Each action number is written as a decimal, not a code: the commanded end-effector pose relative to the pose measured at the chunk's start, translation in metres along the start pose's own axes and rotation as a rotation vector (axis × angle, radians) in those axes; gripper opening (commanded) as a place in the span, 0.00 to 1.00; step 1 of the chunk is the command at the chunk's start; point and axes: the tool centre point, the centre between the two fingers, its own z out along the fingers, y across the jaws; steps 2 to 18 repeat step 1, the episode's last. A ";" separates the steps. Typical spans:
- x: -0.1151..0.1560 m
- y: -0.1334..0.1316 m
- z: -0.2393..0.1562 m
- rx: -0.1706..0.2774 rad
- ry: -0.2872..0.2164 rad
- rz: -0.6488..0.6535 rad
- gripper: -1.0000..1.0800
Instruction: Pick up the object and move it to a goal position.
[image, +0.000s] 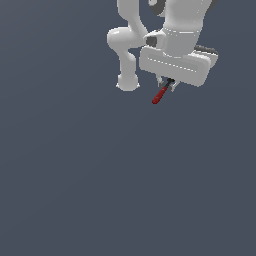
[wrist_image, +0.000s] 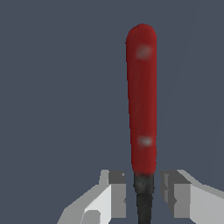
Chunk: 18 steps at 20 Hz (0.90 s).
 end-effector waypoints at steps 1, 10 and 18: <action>0.000 0.000 -0.002 0.000 0.000 0.000 0.00; 0.000 0.000 -0.002 0.000 0.000 0.000 0.00; 0.000 0.000 -0.002 0.000 0.000 0.000 0.00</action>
